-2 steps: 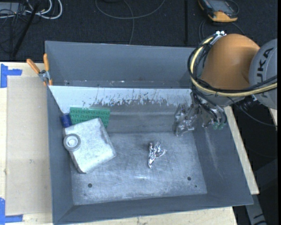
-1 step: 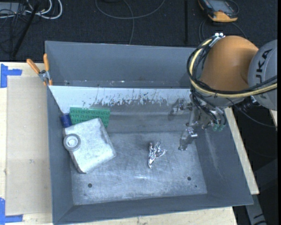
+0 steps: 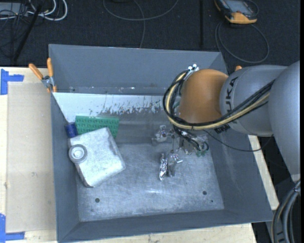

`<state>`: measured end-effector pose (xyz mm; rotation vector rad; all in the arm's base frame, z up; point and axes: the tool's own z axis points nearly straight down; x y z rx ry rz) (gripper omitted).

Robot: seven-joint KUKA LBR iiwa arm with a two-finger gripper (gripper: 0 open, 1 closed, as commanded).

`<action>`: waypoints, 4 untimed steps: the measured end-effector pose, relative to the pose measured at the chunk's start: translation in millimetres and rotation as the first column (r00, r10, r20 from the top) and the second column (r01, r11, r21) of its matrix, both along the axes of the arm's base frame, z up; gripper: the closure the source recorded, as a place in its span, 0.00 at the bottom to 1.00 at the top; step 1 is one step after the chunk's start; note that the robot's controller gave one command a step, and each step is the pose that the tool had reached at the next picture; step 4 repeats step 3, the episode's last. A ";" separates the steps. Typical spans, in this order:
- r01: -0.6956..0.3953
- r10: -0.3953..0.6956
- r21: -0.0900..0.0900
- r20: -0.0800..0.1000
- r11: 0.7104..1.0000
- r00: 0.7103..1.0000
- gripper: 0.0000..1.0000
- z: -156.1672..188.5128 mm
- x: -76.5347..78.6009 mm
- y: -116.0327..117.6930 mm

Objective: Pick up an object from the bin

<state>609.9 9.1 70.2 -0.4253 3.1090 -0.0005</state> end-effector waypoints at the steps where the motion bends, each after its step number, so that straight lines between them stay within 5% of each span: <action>1: -0.001 0.001 0.000 0.002 1.000 1.000 1.00 4.7 1.4 -0.1; 2: -0.207 0.207 0.000 -0.002 0.978 0.978 1.00 29.1 -10.5 -20.8; 3: -0.322 0.322 -0.003 0.007 0.947 0.947 1.00 177.1 -1.5 -3.4; 4: -0.322 0.322 -0.003 0.007 0.947 0.947 1.00 177.1 -1.5 -3.4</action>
Offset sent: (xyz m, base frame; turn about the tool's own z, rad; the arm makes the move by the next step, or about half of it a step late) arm 0.0000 0.0000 0.0000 0.0000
